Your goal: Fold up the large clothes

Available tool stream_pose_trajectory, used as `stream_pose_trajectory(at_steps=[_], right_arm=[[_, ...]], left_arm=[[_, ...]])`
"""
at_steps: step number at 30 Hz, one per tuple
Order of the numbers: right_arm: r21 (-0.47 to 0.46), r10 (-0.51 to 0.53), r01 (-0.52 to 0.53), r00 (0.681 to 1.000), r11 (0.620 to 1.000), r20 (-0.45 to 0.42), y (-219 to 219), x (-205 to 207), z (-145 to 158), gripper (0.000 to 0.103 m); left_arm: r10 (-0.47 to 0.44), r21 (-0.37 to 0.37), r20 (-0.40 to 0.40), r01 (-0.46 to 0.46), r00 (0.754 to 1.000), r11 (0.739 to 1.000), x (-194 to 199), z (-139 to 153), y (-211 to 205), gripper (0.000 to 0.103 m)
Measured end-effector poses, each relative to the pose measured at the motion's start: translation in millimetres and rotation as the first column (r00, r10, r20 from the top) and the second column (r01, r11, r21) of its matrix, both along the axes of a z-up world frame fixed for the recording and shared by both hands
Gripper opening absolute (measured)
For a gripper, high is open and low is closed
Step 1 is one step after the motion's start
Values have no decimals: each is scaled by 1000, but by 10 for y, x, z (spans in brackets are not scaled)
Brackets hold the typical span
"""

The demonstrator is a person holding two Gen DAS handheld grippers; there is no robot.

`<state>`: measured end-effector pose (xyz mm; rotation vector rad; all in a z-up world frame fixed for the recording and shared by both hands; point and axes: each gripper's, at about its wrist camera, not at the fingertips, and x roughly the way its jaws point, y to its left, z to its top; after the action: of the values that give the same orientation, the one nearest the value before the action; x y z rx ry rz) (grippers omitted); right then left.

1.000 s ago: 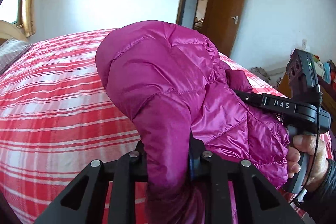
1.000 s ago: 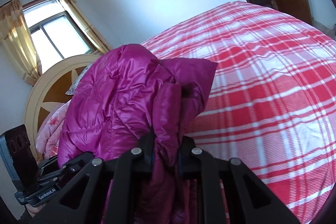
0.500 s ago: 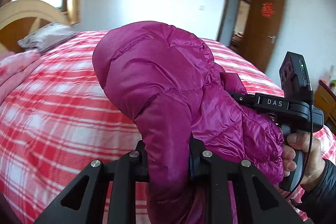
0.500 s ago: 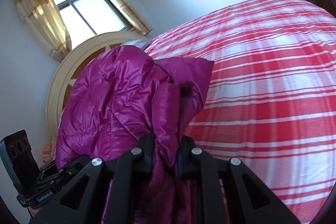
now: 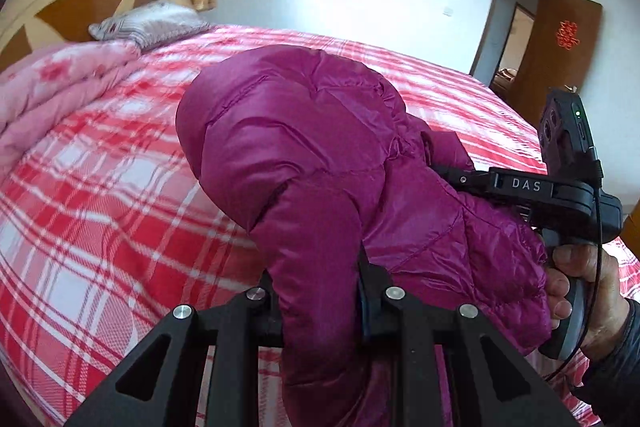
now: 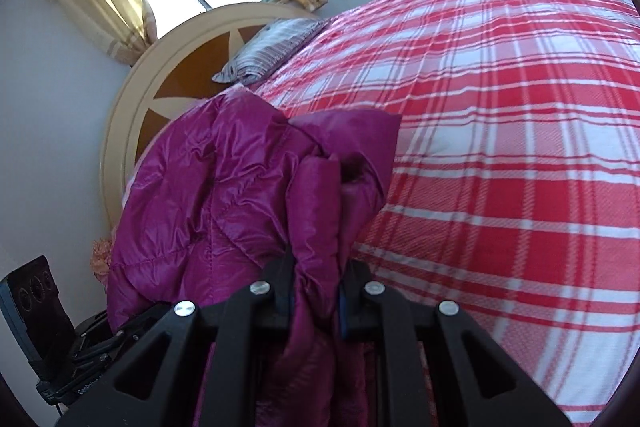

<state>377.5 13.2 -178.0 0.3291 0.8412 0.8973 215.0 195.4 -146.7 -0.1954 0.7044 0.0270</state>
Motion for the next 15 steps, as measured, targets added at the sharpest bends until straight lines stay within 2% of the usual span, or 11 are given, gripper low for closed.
stream_pose_trajectory(at_steps=[2, 4, 11, 15], right_arm=[[-17, 1, -1, 1000, 1000, -16, 65, 30, -67, 18], [-36, -6, 5, 999, 999, -35, 90, 77, -130, 18], [-121, -21, 13, 997, 993, -70, 182, 116, -289, 19], [-154, -31, 19, 997, 988, -75, 191, 121, -296, 24]], left_arm=[[19, -10, -7, -19, 1000, 1000, -28, -54, 27, 35], [41, -16, -24, -42, 999, 999, -27, -132, 65, 50], [60, -36, -24, -61, 998, 997, -73, -272, 112, 65], [72, -54, -35, -73, 997, 996, -95, -264, 140, 67]])
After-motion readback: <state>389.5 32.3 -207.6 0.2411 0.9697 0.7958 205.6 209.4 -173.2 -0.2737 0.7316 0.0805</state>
